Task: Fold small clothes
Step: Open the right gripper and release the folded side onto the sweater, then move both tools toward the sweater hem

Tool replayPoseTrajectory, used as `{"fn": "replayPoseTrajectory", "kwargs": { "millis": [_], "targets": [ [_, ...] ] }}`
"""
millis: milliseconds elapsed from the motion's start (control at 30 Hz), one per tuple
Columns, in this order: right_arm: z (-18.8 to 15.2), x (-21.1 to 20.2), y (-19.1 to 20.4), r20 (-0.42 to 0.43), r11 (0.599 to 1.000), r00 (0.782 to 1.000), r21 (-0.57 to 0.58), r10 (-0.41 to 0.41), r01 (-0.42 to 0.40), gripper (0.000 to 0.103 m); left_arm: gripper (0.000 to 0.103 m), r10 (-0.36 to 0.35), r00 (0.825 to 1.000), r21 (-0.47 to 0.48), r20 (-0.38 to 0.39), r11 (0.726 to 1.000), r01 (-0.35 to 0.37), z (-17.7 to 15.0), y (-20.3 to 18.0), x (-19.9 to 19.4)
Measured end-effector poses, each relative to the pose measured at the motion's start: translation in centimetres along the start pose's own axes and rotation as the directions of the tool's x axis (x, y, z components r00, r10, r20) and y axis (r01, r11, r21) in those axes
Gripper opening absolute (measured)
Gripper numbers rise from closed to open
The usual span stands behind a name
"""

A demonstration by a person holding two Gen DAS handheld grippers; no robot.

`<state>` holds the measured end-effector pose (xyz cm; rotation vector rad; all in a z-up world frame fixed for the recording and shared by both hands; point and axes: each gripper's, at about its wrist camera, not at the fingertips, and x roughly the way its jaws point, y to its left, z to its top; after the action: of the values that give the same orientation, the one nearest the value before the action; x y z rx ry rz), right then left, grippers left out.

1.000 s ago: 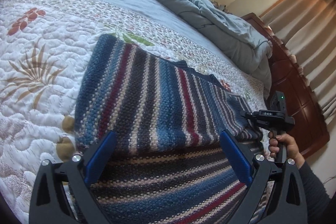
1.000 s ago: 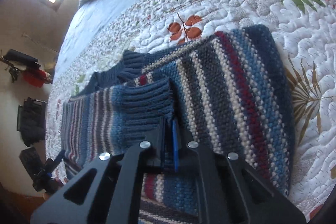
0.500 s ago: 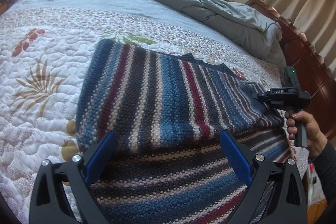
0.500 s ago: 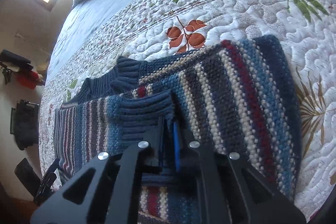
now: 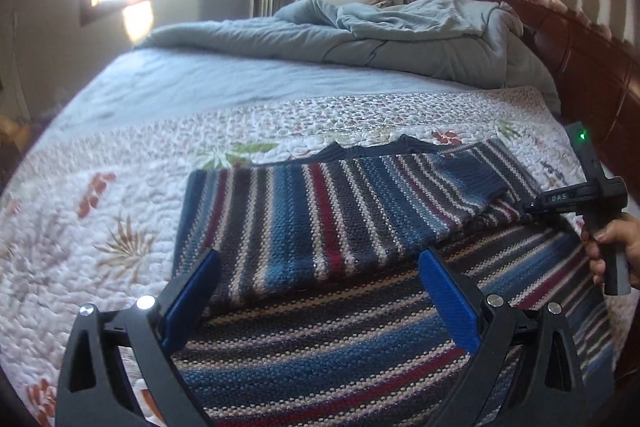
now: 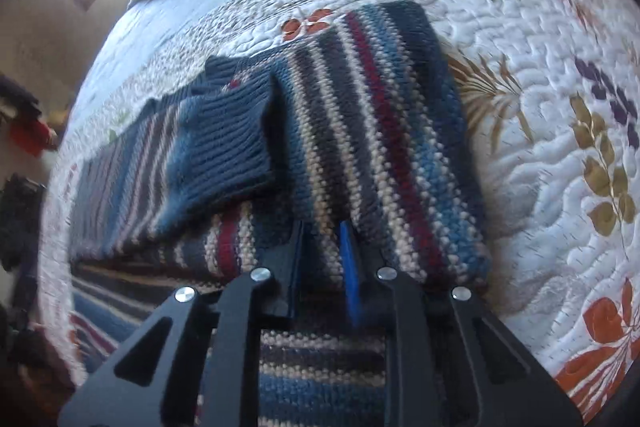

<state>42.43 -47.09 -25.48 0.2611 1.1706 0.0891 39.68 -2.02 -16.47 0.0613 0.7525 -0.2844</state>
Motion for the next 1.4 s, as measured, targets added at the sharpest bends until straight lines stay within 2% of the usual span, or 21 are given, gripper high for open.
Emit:
{"fn": "replayPoseTrajectory", "kwargs": {
  "millis": [67,100,233,333,400,433,467,533,600,733,800,967,1000,1067,1167,1233,1333,1400],
  "targets": [
    [-0.1,-0.1,0.8,0.021,1.000,1.000,-0.017,0.022,-0.022,0.033,0.099,0.024,1.000,0.025,0.010,0.999,-0.024,0.0,-0.7,-0.5],
    [-0.2,-0.6,0.9,0.032,0.999,0.998,-0.006,0.054,-0.054,0.032,0.099,0.028,1.000,0.031,0.011,0.999,-0.028,0.0,-0.9,-0.8],
    [-0.4,-2.2,0.7,0.089,0.998,0.994,0.017,0.065,-0.067,0.031,0.099,0.047,0.999,0.031,-0.001,0.998,-0.047,-0.7,-1.3,-1.8],
    [-0.6,-2.2,-0.1,0.077,0.998,0.996,0.042,0.046,-0.049,0.031,0.099,0.059,0.998,0.022,-0.028,0.998,-0.059,-1.6,-1.5,-2.7],
    [-0.9,-1.1,0.1,0.027,0.999,0.998,0.015,0.049,-0.049,0.037,0.099,0.054,0.997,-0.009,-0.047,0.998,-0.054,-2.5,-1.4,-3.7],
    [-0.9,-1.2,0.3,0.037,0.999,0.998,0.002,0.046,-0.046,0.037,0.099,0.052,0.997,-0.024,-0.057,0.998,-0.053,-2.9,-1.3,-4.1],
    [-0.8,-1.4,0.4,0.046,0.998,0.997,0.003,0.059,-0.059,0.040,0.099,0.047,0.997,-0.034,-0.068,0.998,-0.049,-3.4,-1.3,-4.5],
    [-1.0,-2.8,0.1,0.079,0.986,0.986,0.057,0.150,-0.154,0.041,0.099,0.051,0.995,-0.045,-0.084,0.997,-0.055,-4.4,-1.3,-5.7],
    [-1.7,-4.0,0.2,0.088,0.978,0.977,0.067,0.193,-0.199,0.041,0.099,0.057,0.993,-0.057,-0.107,0.996,-0.063,-5.3,-1.1,-6.5],
    [-4.1,-6.7,0.3,0.074,0.974,0.973,0.046,0.217,-0.221,0.043,0.099,0.089,0.985,-0.059,-0.146,0.993,-0.099,-6.9,-1.0,-8.6],
    [-5.8,-8.8,0.0,0.082,0.968,0.967,0.048,0.243,-0.247,0.051,0.099,0.084,0.986,-0.074,-0.143,0.993,-0.096,-7.7,-0.7,-10.4],
    [-11.4,-14.0,-1.7,0.098,0.955,0.952,0.032,0.291,-0.295,0.055,0.099,0.004,0.980,-0.190,-0.199,0.981,-0.042,-11.5,1.1,-13.5],
    [-12.5,-14.7,-2.0,0.100,0.952,0.949,0.037,0.298,-0.303,0.059,0.099,-0.021,0.977,-0.222,-0.212,0.975,-0.027,-12.3,1.5,-13.9],
    [-14.6,-15.7,-2.8,0.087,0.946,0.945,0.055,0.314,-0.320,0.066,0.099,-0.126,0.966,-0.331,-0.226,0.942,0.045,-14.1,2.6,-14.7],
    [-18.6,-17.1,-3.7,0.065,0.935,0.938,0.083,0.340,-0.344,0.071,0.099,-0.268,0.943,-0.501,-0.197,0.854,0.138,-16.9,4.3,-16.3],
    [-20.6,-17.8,-4.4,0.068,0.927,0.932,0.101,0.355,-0.360,0.074,0.099,-0.378,0.913,-0.612,-0.155,0.762,0.212,-18.9,5.1,-17.1],
    [-23.5,-18.6,-5.5,0.067,0.913,0.923,0.137,0.378,-0.384,0.078,0.099,-0.458,0.881,-0.696,-0.120,0.671,0.254,-20.8,5.5,-17.7],
    [-25.4,-19.1,-6.2,0.069,0.898,0.914,0.170,0.400,-0.406,0.082,0.099,-0.496,0.861,-0.713,-0.112,0.644,0.278,-21.7,5.1,-17.6]
  ]
}}
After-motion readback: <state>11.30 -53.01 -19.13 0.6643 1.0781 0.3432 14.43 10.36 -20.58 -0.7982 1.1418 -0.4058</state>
